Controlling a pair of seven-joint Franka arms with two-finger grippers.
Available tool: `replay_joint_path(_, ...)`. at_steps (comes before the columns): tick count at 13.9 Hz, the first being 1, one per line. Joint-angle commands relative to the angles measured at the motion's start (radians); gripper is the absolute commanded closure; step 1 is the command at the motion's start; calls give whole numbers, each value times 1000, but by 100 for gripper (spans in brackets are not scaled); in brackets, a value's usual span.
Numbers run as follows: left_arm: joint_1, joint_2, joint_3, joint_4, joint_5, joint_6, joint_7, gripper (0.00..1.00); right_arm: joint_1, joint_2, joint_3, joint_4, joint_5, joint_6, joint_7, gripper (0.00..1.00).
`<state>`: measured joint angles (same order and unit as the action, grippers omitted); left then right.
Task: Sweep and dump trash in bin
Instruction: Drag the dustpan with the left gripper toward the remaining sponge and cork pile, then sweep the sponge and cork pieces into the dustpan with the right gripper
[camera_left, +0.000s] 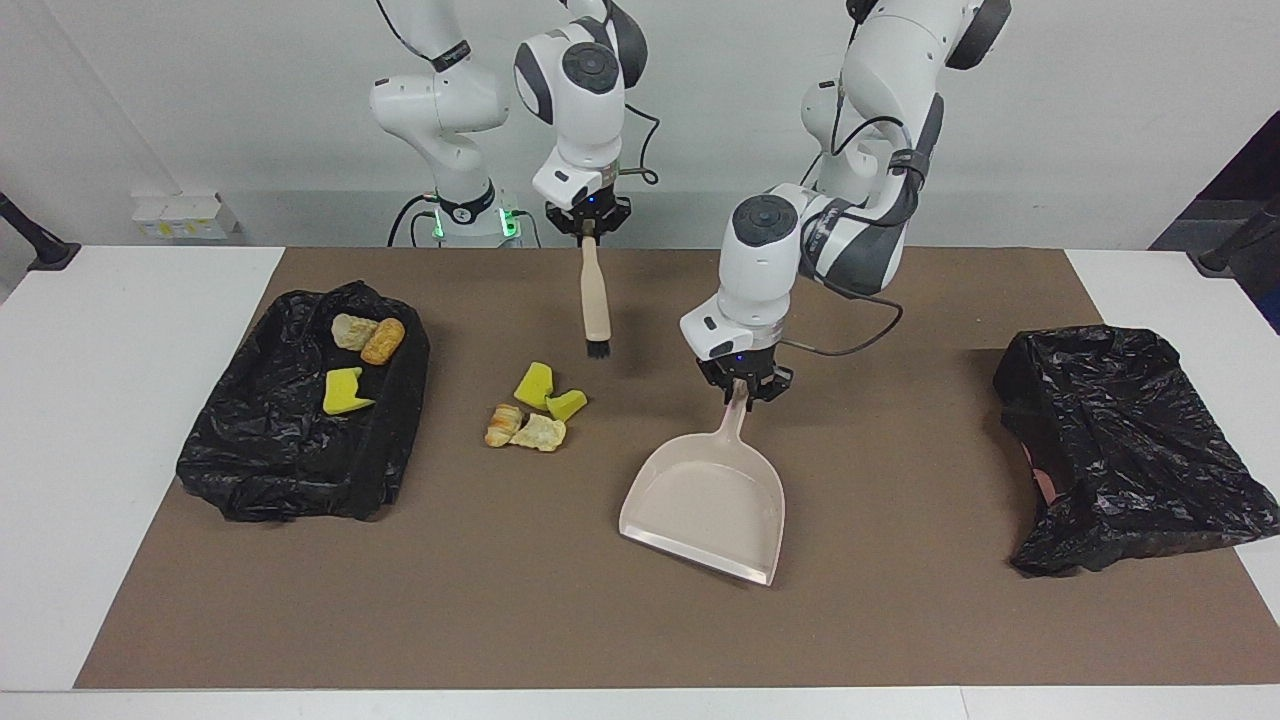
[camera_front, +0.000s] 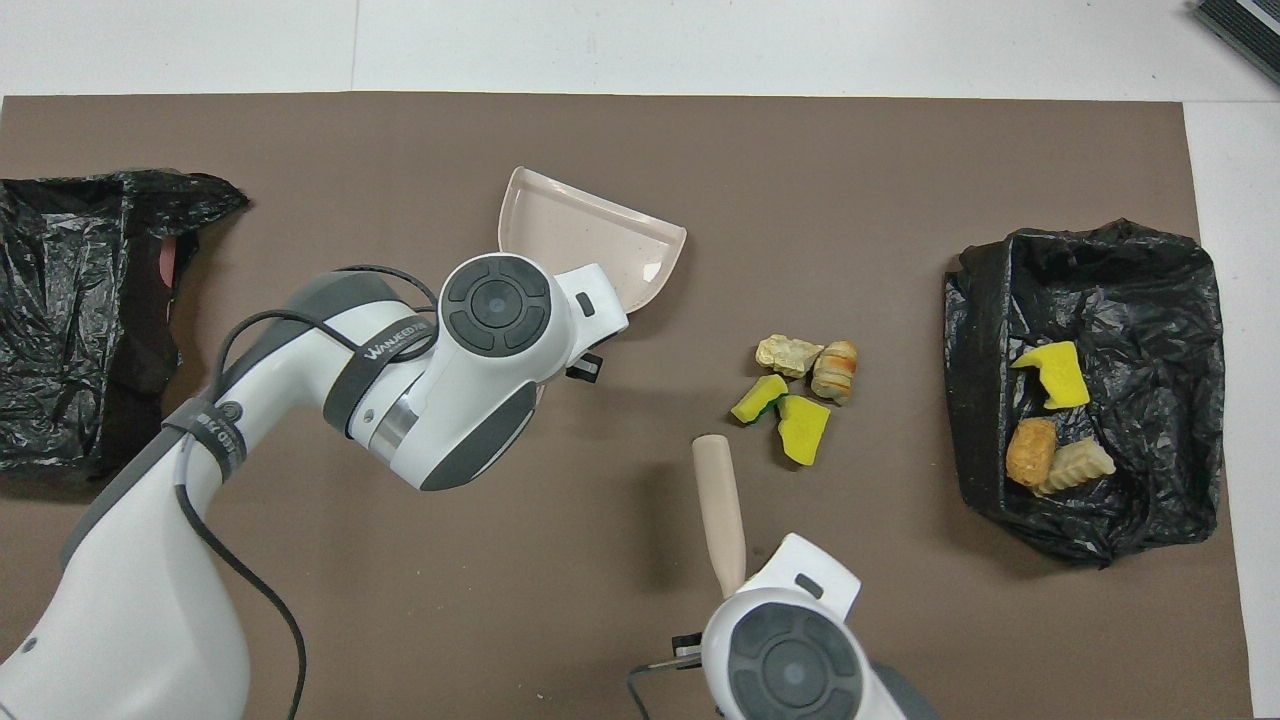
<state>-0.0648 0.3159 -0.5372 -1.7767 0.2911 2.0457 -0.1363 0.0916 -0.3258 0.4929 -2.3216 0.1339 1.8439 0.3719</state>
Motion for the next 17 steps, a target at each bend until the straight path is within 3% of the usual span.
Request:
replay_joint_path(1,16,-58,3,-17,3,-79,189,100,-44,33,-54,-10,-141,15,-112,100)
replay_joint_path(6,59,-58,3,-24,-23,-87,614,100,-46,164,-236,34,-411,121,-245,100)
replay_joint_path(9,71,-64,3,-47,-27,-75,824,100,-44,290,-252,99,-516,150,-238,100)
replay_joint_path(12,56,-73,-4,-128,-26,-32,856,100,-46,341,-264,103,-534,156,-241,100)
replay_joint_path(15,56,-133,-26,-223,-26,5,856,100,-36,370,-260,93,-513,150,-228,100)
replay_joint_path(17,53,-155,-29,-257,-26,7,856,100,-29,372,-255,91,-414,143,-222,100)
